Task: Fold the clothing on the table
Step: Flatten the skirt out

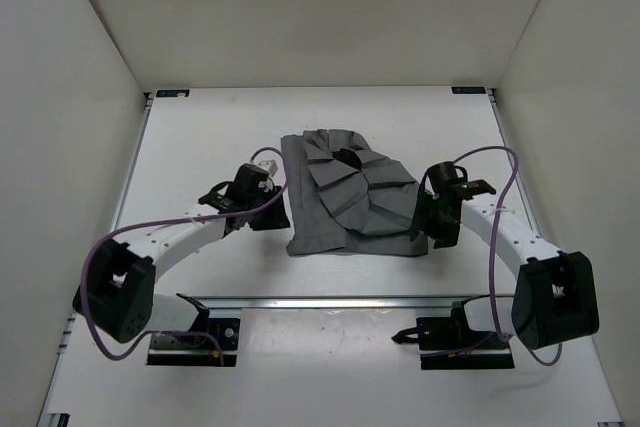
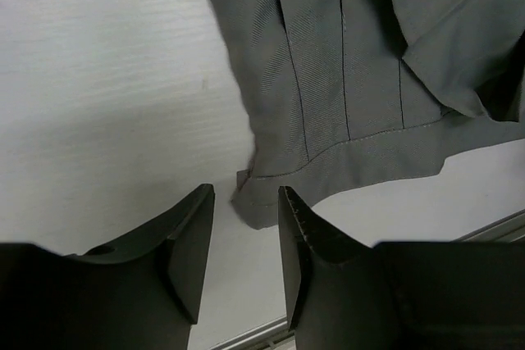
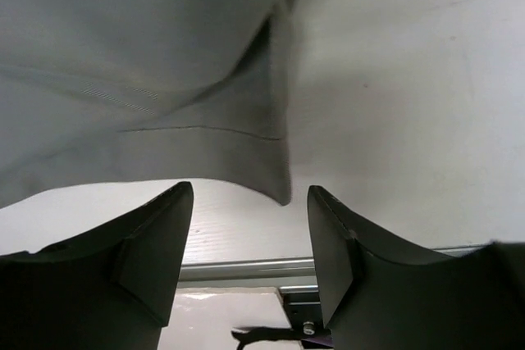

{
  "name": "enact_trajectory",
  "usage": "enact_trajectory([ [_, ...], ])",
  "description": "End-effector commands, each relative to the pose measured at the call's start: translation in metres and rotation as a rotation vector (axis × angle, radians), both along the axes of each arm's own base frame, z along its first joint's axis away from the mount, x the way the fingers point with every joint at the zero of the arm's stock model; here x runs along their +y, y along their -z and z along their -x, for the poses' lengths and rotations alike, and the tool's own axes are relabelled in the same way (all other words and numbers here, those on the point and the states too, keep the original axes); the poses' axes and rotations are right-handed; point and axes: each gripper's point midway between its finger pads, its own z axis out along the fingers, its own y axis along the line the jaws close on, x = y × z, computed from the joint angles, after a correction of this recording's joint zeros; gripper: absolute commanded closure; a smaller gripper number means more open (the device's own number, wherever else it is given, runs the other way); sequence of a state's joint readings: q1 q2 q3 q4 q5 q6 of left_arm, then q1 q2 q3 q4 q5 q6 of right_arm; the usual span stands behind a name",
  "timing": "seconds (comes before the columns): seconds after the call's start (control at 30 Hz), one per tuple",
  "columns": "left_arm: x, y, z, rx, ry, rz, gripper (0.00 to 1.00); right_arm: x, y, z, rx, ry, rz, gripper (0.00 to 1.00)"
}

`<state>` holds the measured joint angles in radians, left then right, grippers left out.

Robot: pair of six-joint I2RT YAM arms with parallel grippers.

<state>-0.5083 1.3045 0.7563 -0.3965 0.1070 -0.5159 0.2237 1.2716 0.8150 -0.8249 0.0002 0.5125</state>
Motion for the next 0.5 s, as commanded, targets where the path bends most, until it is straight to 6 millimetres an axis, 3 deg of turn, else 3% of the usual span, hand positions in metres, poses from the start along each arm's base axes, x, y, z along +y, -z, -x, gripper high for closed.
enact_trajectory([
  [0.0, -0.029, -0.005, -0.008, -0.035, -0.013, 0.057, 0.51, -0.013, 0.009, 0.000, 0.000, 0.048, 0.080, 0.45],
  [0.23, -0.045, 0.033, -0.002, 0.049, -0.004, 0.015, 0.42, -0.015, 0.025, 0.005, 0.038, 0.039, 0.087, 0.45],
  [0.4, -0.058, 0.050, 0.014, 0.111, 0.042, -0.019, 0.44, -0.012, 0.032, 0.005, 0.049, 0.026, 0.075, 0.44],
  [0.47, -0.056, 0.068, 0.024, 0.164, 0.048, 0.006, 0.48, -0.008, 0.037, 0.006, 0.061, 0.007, 0.066, 0.45],
])
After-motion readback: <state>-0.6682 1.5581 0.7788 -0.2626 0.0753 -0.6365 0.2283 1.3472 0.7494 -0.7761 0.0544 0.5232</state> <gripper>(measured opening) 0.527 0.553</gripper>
